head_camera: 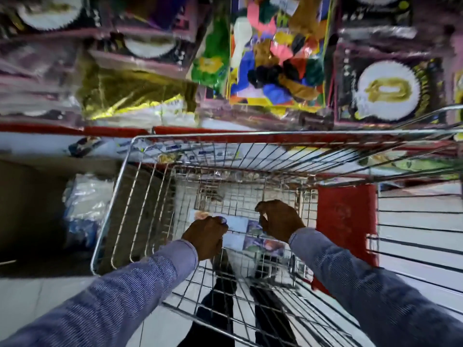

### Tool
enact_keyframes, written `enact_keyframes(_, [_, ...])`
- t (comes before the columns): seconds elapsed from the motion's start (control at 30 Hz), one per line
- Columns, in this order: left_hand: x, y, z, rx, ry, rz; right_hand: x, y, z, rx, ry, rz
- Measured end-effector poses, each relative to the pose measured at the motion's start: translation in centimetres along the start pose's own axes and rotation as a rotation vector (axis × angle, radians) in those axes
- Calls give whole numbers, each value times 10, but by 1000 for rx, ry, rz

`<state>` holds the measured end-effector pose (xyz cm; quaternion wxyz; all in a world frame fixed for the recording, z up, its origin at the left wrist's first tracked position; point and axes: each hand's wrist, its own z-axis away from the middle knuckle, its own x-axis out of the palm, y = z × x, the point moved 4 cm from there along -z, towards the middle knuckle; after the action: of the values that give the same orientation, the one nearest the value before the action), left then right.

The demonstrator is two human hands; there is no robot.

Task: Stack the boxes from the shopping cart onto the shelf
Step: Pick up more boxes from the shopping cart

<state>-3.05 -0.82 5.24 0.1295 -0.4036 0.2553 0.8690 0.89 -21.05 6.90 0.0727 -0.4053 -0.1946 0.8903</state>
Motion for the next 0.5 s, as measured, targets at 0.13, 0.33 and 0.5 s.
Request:
enact_keyframes(0.13, [28,-14,-20,-19,-28,-31,50,7,-27,39,-130,63])
enact_keyframes(0.33, [48,-23,-33,-45,-88,-69,84,4,-47,-22,-193,214])
enact_keyframes(0.5, [52,-21,-36,-14,-158,-229,92,7,-59,-48,-238,214])
